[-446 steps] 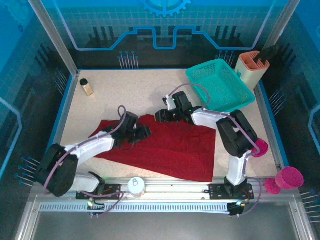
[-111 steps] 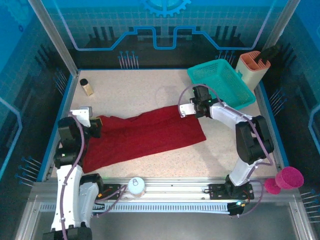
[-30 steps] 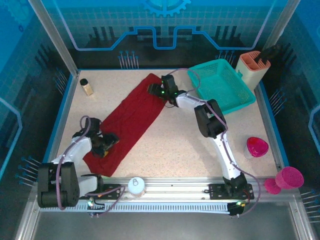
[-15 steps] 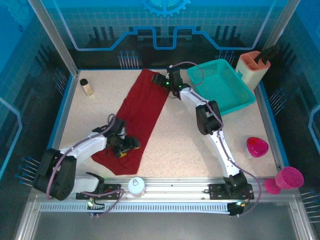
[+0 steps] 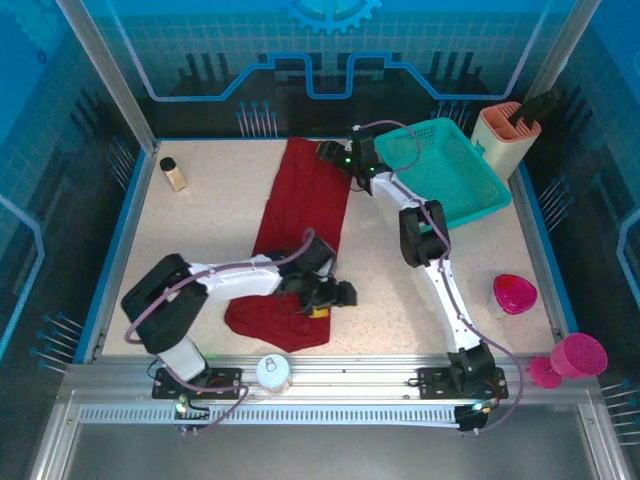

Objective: Fold the inside-out t-shirt

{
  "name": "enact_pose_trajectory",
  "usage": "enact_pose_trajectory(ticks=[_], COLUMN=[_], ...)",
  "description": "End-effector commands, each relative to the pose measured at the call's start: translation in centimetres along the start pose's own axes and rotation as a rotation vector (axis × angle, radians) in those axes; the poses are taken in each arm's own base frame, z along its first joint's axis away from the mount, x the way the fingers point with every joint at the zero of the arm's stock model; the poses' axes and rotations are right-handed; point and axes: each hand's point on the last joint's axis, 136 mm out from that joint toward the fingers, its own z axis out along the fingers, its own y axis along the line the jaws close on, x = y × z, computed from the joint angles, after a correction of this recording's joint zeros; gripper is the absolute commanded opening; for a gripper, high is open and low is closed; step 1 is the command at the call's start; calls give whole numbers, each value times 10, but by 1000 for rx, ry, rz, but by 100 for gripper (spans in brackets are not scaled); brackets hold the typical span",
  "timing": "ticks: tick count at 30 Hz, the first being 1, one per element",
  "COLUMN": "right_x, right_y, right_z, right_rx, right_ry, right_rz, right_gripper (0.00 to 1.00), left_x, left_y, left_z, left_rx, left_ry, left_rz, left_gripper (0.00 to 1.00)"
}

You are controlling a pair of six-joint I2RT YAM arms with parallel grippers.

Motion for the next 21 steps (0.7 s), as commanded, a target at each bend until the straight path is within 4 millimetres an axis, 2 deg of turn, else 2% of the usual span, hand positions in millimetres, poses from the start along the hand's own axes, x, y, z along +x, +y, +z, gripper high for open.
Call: enact_pose_trajectory(ticks=[1,3,5,7,9,12,14,15,16,17,19,21], right_x=[-25,-32,-35,-33,-23,-3,20,32,48,67,110,153], right_y=[7,19,33,46,60,80,83,84,83,87,99,114], right_z=[-25,-39,-54,-71,-88,-119,-139,-147,-155,-161,-169,-174], right_rx=[-16,-30,-32,-40,-50,-40,5,25,62,82,92,102], right_ry=[-11,-5,14,39,73,111,162,184,199,219,272,332], right_rz=[4,-15,-35,-48,-78,-149,-205,-228,-255,-294,-382,-488], right_gripper=[73,73,74,72,69,65,64,63,62,61,60,59], left_x=[11,24,37,40,34,24,27,24,18,7,-12,-29], left_y=[-53,-85,-116,-121,-109,-81,-52,-33,-4,29,78,110], left_z=[26,30,25,7,-21,-77,-110,-122,-136,-150,-174,-192], left_rx=[154,196,212,160,95,40,41,48,39,29,34,27], left_ry=[49,61,82,54,-25,-156,-173,-177,-207,-258,-367,-448], left_rz=[-105,-32,66,115,131,116,88,49,-29,-125,-267,-340], left_gripper=[79,79,80,81,81,81,83,83,82,78,70,66])
